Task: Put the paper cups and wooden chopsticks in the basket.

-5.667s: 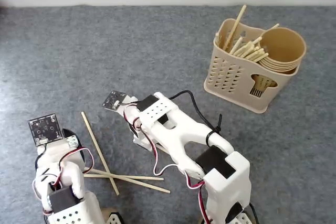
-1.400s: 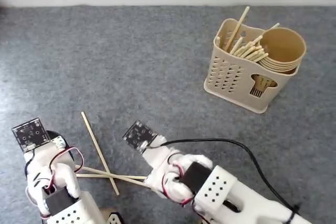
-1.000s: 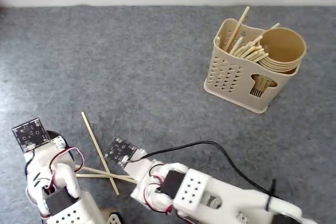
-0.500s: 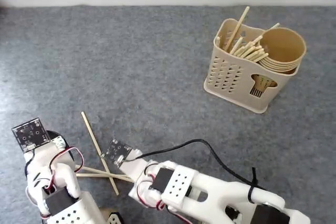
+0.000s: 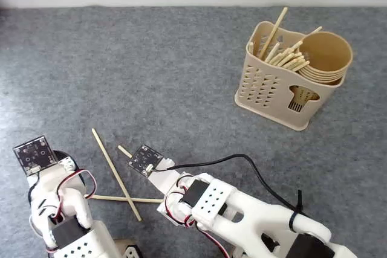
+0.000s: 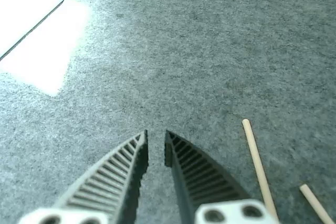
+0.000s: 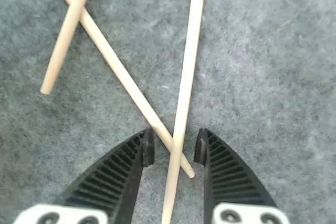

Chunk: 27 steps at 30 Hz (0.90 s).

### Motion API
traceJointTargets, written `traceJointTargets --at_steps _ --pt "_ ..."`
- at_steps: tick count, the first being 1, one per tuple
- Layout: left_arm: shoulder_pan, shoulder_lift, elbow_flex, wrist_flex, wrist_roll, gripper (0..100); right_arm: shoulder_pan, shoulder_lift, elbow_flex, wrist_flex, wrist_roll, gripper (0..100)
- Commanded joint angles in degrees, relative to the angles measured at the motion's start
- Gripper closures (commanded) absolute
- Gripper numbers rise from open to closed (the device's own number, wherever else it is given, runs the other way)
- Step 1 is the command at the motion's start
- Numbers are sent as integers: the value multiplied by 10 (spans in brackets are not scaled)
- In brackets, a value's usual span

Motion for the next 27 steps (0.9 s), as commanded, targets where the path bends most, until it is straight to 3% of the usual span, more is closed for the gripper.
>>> traceJointTargets --at_steps 1,17,22,27 --pt "-4 1 -5 -12 -4 945 -19 1 -25 -3 6 854" --pt "-4 1 -5 -12 -4 945 -23 44 -40 -1 35 860" --pt "-4 2 -5 -12 -4 945 -23 93 -84 19 35 989" --pt "-4 2 -5 -11 -4 945 -3 95 -91 32 34 991"
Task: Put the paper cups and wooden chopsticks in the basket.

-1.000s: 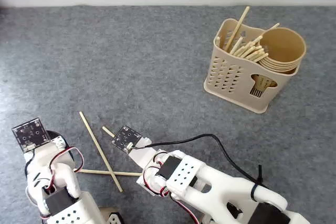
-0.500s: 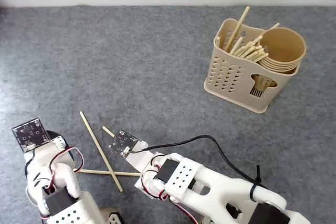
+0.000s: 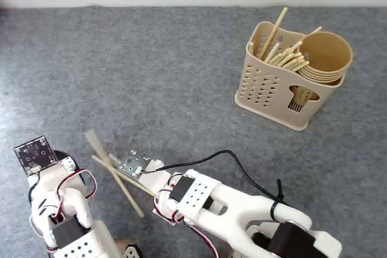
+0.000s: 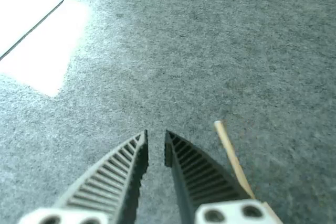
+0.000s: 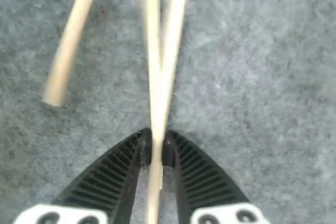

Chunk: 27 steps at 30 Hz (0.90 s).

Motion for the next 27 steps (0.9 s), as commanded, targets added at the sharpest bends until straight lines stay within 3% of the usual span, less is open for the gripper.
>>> traceJointTargets --at_steps 1,6,11,18,23,27 --pt "-4 2 -5 -11 -4 945 25 -7 -22 13 6 990" --pt "-4 2 -5 -11 -4 945 99 -53 -19 28 10 991" --pt "-4 2 -5 -11 -4 945 182 -109 -22 117 16 991" --pt "-4 2 -5 -11 -4 945 297 -189 -19 250 112 991" --pt "-4 2 -5 -11 -4 945 317 -210 -19 274 133 970" --pt "-4 2 -5 -11 -4 945 315 -210 -21 283 132 844"
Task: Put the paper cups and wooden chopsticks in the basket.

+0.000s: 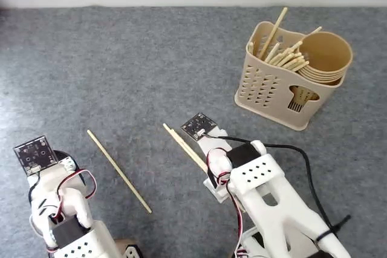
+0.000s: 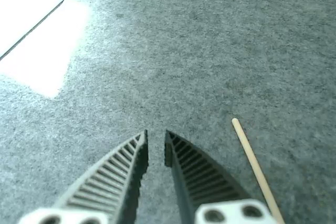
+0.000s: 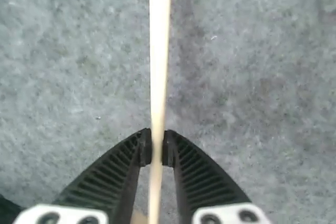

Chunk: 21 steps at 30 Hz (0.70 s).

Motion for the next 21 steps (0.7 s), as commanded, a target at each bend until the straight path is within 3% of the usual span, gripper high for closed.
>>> traceJointTargets --at_steps 1,4,9,15,21 --pt "-4 2 -5 -11 -4 945 7 -17 -23 6 8 810" --pt "-4 2 -5 -11 -4 945 7 -17 -24 -5 7 742" --pt "-4 2 -5 -11 -4 945 -7 -16 -24 -80 7 757" --pt "-4 2 -5 -11 -4 945 -82 -15 -24 -154 -83 755" --pt "-4 2 -5 -11 -4 945 -102 19 -71 -174 -127 756"
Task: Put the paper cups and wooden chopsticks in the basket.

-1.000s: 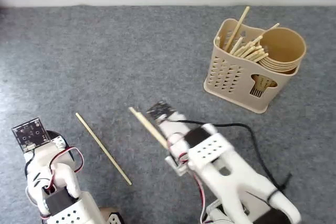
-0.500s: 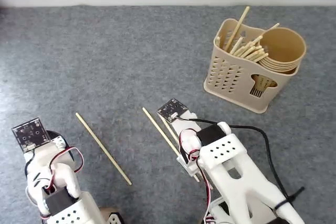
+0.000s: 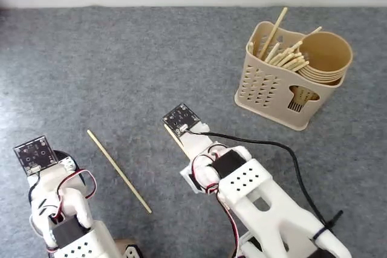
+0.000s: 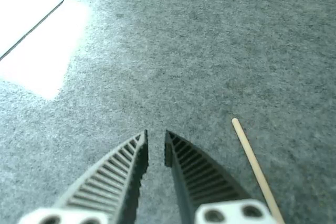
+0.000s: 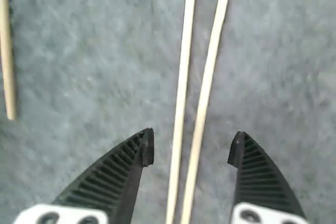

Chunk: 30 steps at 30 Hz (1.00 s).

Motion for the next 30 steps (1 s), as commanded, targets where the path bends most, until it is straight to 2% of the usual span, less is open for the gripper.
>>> traceJointTargets --at_steps 1,13,18,25,30 --pt "-4 2 -5 -11 -4 945 -7 37 -76 -10 -33 756" --pt "-4 2 -5 -11 -4 945 -6 347 -300 25 -75 756" --pt "-4 2 -5 -11 -4 945 -4 407 -335 22 -76 757" --pt "-4 2 -5 -11 -4 945 44 458 -368 22 -73 757" --pt "-4 2 -5 -11 -4 945 44 487 -366 23 -73 762"
